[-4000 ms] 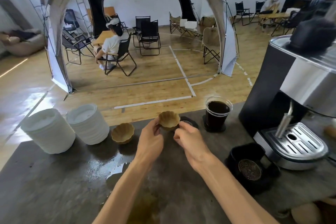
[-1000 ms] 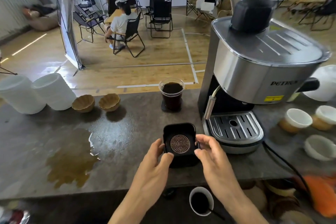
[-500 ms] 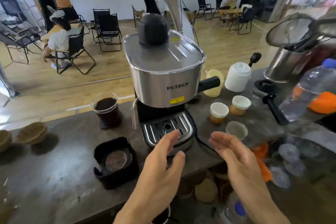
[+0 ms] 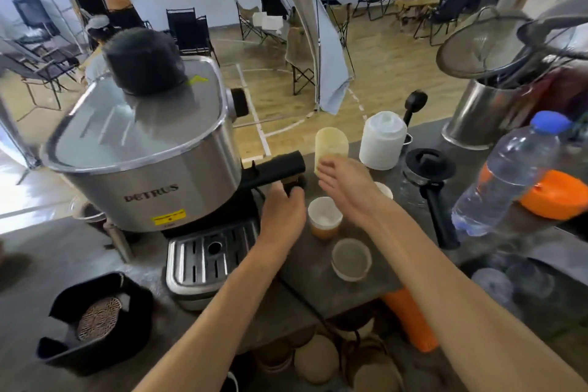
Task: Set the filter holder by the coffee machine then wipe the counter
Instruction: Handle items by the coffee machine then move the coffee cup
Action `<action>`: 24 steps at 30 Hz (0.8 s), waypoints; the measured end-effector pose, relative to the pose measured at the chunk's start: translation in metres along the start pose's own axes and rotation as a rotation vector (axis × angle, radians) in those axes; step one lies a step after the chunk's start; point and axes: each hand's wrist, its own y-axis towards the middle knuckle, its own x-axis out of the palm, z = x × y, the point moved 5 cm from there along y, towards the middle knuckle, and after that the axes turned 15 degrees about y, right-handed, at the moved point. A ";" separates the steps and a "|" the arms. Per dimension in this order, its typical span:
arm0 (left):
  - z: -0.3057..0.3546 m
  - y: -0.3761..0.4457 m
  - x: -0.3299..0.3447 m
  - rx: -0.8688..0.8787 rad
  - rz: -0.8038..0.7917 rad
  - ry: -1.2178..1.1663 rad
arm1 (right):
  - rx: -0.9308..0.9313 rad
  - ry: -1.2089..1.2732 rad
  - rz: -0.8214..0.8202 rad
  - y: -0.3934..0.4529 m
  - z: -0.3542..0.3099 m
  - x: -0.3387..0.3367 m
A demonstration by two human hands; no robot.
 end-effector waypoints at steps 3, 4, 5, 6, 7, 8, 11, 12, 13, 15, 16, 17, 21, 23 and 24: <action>0.010 0.017 0.002 -0.059 0.077 -0.018 | 0.050 -0.127 0.004 0.028 -0.001 0.013; 0.011 0.023 0.002 -0.063 0.085 -0.022 | 0.053 -0.159 0.007 0.037 0.000 0.014; 0.010 0.029 0.002 -0.077 0.083 -0.044 | 0.054 -0.191 0.001 0.048 0.003 0.015; 0.008 0.034 0.003 -0.104 0.074 -0.077 | 0.058 -0.209 0.009 0.057 0.005 0.014; 0.006 0.037 0.003 -0.134 0.068 -0.109 | 0.058 -0.219 0.013 0.065 0.008 0.013; 0.005 0.041 0.003 -0.158 0.071 -0.145 | 0.052 -0.227 0.009 0.069 0.008 0.012; 0.002 0.051 0.005 -0.199 0.040 -0.281 | 0.064 -0.239 -0.010 0.069 0.008 0.014; 0.001 0.052 0.006 -0.202 0.016 -0.299 | 0.071 -0.247 -0.017 0.068 0.006 0.014; -0.002 0.051 0.006 -0.212 0.011 -0.304 | 0.080 -0.275 -0.023 0.066 0.004 0.013; -0.011 0.050 0.006 -0.219 0.054 -0.348 | 0.087 -0.381 -0.033 0.063 -0.001 0.009; -0.017 0.049 0.007 -0.212 0.070 -0.373 | 0.080 -0.440 -0.035 0.062 -0.003 0.006; -0.020 0.044 0.007 -0.212 0.077 -0.393 | 0.081 -0.505 -0.043 0.060 -0.004 0.004; -0.019 0.010 0.006 -0.208 0.000 -0.520 | 0.106 -0.694 -0.073 0.051 -0.002 -0.002; -0.023 -0.002 0.010 -0.198 -0.041 -0.573 | 0.117 -0.707 -0.082 0.048 -0.001 -0.003; -0.027 -0.006 0.011 -0.214 -0.031 -0.593 | 0.131 -0.705 -0.092 0.046 0.001 -0.004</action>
